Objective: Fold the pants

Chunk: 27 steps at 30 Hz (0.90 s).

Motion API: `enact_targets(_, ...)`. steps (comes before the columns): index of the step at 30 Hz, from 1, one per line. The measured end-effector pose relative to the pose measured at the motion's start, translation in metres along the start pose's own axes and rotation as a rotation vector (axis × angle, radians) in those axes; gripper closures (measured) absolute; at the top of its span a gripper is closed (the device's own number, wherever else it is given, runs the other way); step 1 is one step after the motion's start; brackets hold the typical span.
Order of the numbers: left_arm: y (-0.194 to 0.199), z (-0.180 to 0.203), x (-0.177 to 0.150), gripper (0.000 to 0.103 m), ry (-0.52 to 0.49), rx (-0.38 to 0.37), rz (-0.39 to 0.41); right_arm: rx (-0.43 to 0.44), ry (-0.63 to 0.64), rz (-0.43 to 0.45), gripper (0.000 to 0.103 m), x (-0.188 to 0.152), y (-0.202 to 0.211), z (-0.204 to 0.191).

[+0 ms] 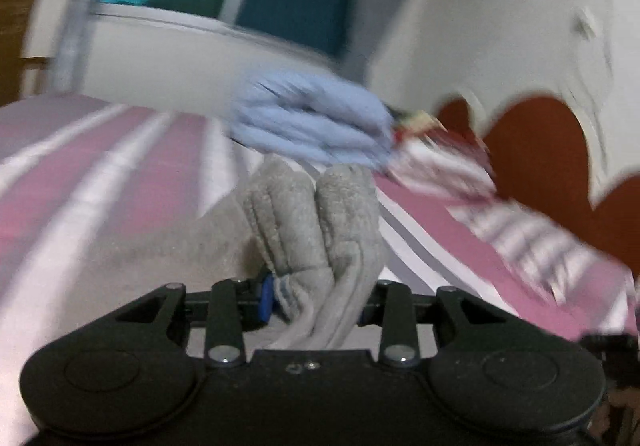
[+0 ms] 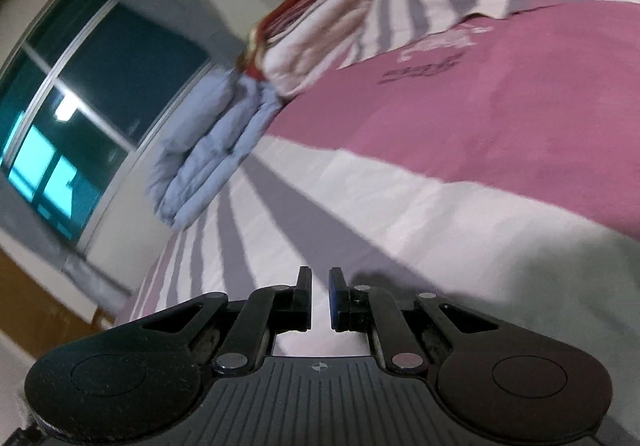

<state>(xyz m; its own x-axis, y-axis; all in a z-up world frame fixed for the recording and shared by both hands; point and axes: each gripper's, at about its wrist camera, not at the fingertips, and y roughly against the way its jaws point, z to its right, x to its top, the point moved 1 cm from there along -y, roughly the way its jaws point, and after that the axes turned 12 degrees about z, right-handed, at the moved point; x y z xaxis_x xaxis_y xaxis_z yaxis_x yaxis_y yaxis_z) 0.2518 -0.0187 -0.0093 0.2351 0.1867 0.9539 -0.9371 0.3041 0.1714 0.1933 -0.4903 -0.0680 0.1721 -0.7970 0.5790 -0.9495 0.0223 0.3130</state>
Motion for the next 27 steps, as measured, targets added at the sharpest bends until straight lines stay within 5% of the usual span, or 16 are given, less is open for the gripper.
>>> enact_targets(6,-0.044,0.082,-0.064,0.078,-0.253,-0.046,-0.129,-0.012,-0.027,-0.01,0.094,0.002,0.001,0.006)
enact_targets(11,-0.031,0.09,-0.05,0.078,-0.274,-0.023,-0.036,-0.011,-0.031,-0.02,0.094,0.003,-0.001,0.007)
enact_targets(14,-0.052,0.099,-0.047,0.077,-0.289,-0.046,-0.072,-0.01,-0.03,-0.032,0.094,0.0,-0.004,0.004)
enact_targets(17,-0.072,0.104,-0.07,0.059,-0.275,-0.086,-0.187,-0.009,-0.023,-0.036,0.094,-0.002,-0.004,0.002)
enact_targets(19,-0.06,0.103,-0.074,0.011,-0.217,-0.147,-0.152,-0.013,-0.015,-0.032,0.094,-0.002,-0.002,0.002)
enact_targets(27,-0.038,0.107,-0.067,0.019,-0.195,-0.136,-0.141,-0.042,-0.016,-0.03,0.093,-0.004,0.002,0.002)
